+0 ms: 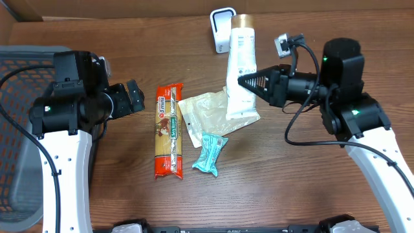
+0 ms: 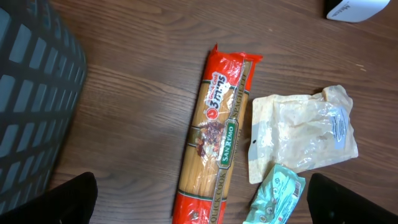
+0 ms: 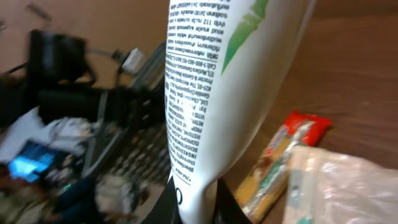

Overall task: Scan the item barcode
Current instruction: 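Hold the tube's barcode up to the white scanner box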

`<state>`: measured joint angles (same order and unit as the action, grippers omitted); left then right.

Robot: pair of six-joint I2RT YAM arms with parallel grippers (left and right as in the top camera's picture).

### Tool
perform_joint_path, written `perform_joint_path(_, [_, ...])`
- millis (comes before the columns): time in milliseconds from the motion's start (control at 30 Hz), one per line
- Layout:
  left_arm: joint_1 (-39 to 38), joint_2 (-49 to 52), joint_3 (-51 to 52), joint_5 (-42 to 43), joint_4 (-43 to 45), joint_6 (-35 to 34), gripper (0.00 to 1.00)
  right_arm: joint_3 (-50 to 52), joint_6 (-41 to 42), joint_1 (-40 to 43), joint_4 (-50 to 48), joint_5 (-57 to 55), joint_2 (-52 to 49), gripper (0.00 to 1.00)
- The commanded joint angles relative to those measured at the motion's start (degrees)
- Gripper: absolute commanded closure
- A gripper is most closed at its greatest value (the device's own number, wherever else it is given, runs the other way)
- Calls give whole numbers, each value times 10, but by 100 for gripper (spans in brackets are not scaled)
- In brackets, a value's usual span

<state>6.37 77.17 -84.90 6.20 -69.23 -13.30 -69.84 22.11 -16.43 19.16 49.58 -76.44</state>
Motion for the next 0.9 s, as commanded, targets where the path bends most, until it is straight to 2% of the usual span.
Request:
perform_joint_path(0, [0, 4, -11, -4, 1, 9, 0, -33, -39, -32, -12, -210, -29, 97])
perform_joint_path(167, [0, 4, -11, -4, 1, 9, 0, -33, -144, -94, -74, -577, -113, 96])
perform_joint_path(233, [0, 4, -11, -4, 1, 9, 0, -33, -236, -110, -130, -676, -156, 96])
perform_joint_path(333, [0, 4, -11, -4, 1, 9, 0, -49, -394, -125, -177, -728, -211, 97])
perform_joint_path(600, [0, 4, -11, -4, 1, 9, 0, -268, -497, -127, -95, -765, -353, 97])
perform_joint_path(733, [0, 4, -11, -4, 1, 9, 0, -302, -635, -124, -134, -768, -412, 97])
perform_joint_path(867, [0, 4, -11, -4, 1, 9, 0, -302, -737, -120, -206, -804, -466, 97])
